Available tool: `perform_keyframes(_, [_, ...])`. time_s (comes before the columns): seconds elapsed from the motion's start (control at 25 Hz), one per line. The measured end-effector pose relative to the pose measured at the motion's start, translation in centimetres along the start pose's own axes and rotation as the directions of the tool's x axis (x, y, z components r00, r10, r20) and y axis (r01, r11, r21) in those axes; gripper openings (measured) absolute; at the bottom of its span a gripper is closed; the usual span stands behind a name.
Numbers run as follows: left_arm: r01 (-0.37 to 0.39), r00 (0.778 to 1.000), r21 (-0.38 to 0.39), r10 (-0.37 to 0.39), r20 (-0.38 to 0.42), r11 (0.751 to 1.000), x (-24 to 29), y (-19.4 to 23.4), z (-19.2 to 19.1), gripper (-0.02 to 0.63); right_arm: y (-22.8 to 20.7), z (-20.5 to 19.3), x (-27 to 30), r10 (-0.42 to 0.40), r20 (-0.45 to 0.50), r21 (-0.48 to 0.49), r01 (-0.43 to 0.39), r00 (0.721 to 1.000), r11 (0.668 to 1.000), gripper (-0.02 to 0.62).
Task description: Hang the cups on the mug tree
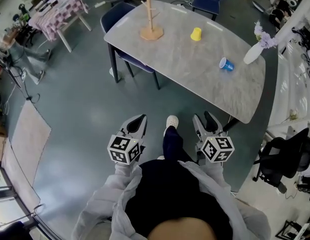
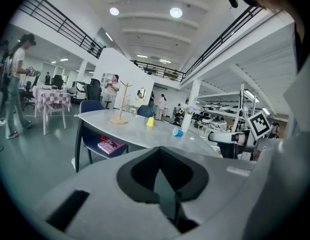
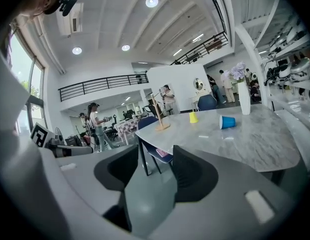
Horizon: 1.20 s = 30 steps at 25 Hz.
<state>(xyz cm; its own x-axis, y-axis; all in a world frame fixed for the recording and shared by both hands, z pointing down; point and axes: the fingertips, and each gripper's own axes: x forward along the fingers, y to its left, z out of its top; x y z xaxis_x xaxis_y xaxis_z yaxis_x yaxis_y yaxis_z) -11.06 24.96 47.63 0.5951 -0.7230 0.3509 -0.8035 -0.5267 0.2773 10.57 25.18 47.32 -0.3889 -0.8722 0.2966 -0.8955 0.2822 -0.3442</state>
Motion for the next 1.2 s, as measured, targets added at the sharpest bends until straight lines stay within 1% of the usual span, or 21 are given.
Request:
perform_keyframes(0.32, [-0.022,1.000,0.028,0.022,0.008,0.999,7.3,3.5,4.8,0.008,-4.2,4.9,7.5,0.021,0.022,0.007,-0.021,1.000,1.000,0.210])
perform_keyframes(0.52, [-0.035,0.999,0.026,0.035,0.019,0.999,11.8,5.6,8.4,0.006,-6.8,8.2,11.9,0.032,0.017,-0.001,-0.032,0.999,0.999,0.210])
perform_keyframes(0.68, [-0.041,0.999,0.024,0.040,0.017,0.999,15.2,6.8,10.5,0.006,-8.9,10.4,14.8,0.034,0.018,0.000,-0.034,0.999,0.999,0.210])
perform_keyframes(1.0, [-0.024,1.000,0.049,0.025,-0.003,0.999,21.2,8.1,12.7,0.006,-13.5,12.8,19.7,0.019,0.034,0.026,-0.020,0.999,0.999,0.210])
perform_keyframes(1.2, [-0.018,1.000,0.018,0.018,0.003,1.000,23.9,8.7,13.4,0.006,-15.7,13.2,22.1,0.015,0.035,0.040,-0.017,0.999,0.999,0.210])
